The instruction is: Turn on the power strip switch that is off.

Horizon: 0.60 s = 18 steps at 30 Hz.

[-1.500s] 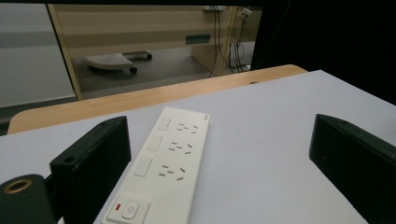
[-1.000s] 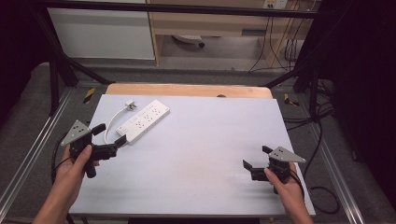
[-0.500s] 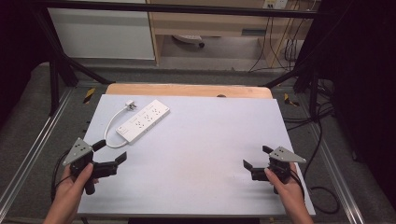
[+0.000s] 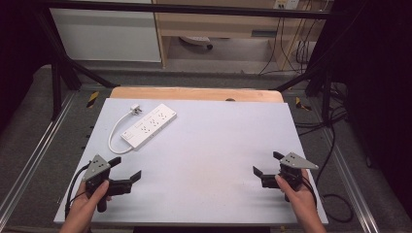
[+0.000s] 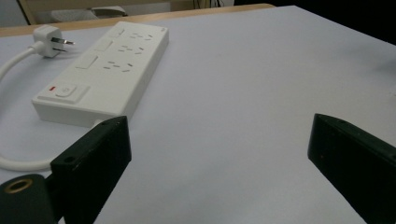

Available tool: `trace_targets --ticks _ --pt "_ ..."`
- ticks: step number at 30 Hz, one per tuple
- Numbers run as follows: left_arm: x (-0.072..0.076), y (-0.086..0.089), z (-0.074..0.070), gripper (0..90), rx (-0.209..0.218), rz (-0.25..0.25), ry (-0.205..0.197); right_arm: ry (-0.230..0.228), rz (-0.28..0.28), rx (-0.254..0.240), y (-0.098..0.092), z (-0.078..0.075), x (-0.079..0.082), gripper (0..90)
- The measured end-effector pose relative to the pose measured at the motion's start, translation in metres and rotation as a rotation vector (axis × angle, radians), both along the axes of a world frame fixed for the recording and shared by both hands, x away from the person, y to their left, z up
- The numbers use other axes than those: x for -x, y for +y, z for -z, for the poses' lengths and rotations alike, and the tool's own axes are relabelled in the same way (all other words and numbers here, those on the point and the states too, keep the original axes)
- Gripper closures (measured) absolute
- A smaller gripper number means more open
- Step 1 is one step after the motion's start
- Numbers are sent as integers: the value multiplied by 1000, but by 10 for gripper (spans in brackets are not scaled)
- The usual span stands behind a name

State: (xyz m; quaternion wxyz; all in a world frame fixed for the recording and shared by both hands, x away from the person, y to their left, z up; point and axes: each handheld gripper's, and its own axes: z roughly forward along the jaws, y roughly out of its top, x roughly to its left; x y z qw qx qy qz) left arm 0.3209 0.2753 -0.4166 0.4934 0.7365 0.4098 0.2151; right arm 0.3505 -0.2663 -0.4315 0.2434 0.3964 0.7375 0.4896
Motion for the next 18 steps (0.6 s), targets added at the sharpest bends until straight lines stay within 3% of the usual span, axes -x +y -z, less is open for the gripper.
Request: trace_targets --ticks 13,16,18 --pt "4 -25 21 67 -92 106 61 14 5 23 2 3 -1 24" --pt "5 -26 22 67 -106 112 67 46 36 50 2 6 -3 26" --pt "4 -24 22 67 -94 103 71 83 67 85 1 11 -4 30"
